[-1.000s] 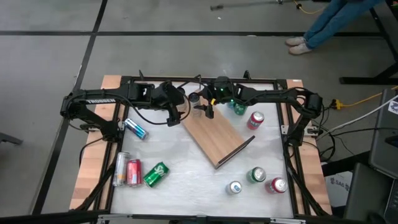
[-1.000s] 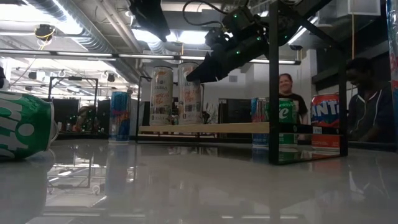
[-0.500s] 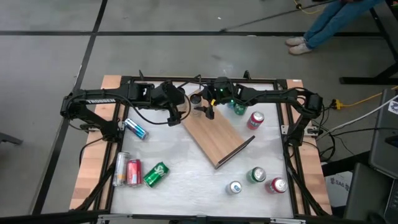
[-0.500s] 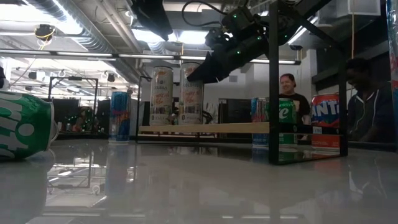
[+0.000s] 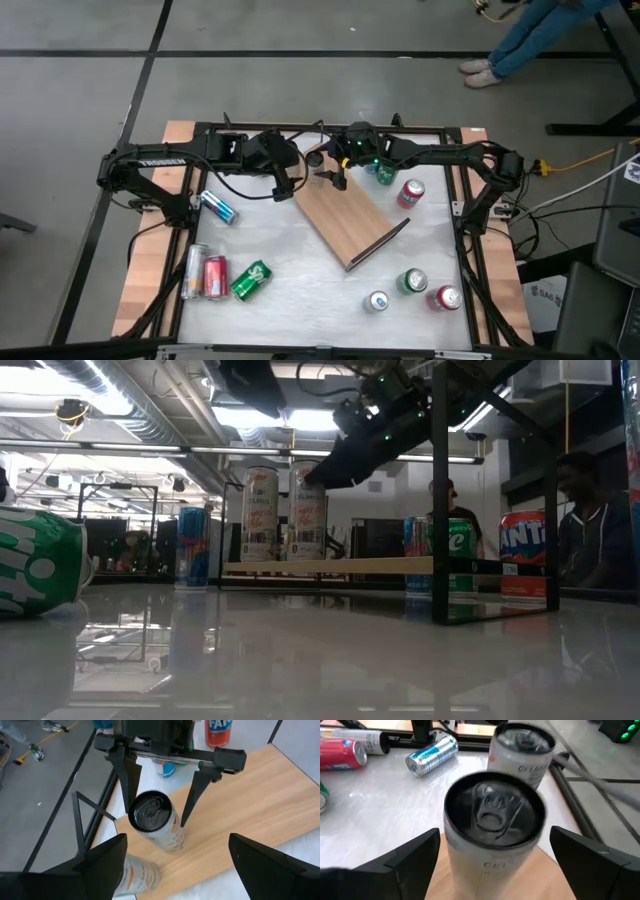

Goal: Place canned beverage on shelf
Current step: Put the top white yellow soda can on the shelf aligned with the other white yellow soda can

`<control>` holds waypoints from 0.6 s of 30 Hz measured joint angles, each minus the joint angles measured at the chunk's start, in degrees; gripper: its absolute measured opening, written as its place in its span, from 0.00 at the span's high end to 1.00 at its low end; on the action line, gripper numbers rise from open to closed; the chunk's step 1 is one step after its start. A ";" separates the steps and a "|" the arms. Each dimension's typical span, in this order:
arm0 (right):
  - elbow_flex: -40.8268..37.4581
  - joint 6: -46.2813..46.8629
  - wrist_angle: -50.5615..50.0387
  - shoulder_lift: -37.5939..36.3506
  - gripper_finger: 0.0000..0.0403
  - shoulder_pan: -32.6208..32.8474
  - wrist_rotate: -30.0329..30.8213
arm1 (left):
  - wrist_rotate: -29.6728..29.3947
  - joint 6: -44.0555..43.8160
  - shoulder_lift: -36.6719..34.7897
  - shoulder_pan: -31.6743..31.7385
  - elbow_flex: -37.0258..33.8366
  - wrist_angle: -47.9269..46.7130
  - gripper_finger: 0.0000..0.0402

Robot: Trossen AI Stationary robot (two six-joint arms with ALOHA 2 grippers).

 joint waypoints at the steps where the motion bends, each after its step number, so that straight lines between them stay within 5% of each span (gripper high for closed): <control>1: 0.05 -0.07 -0.94 -0.67 0.09 0.00 0.03 | 0.05 0.04 0.00 0.10 0.00 0.37 0.16; 18: 0.07 -1.87 -16.46 -10.61 0.09 0.02 0.67 | 2.21 2.72 5.56 5.24 0.02 7.51 0.16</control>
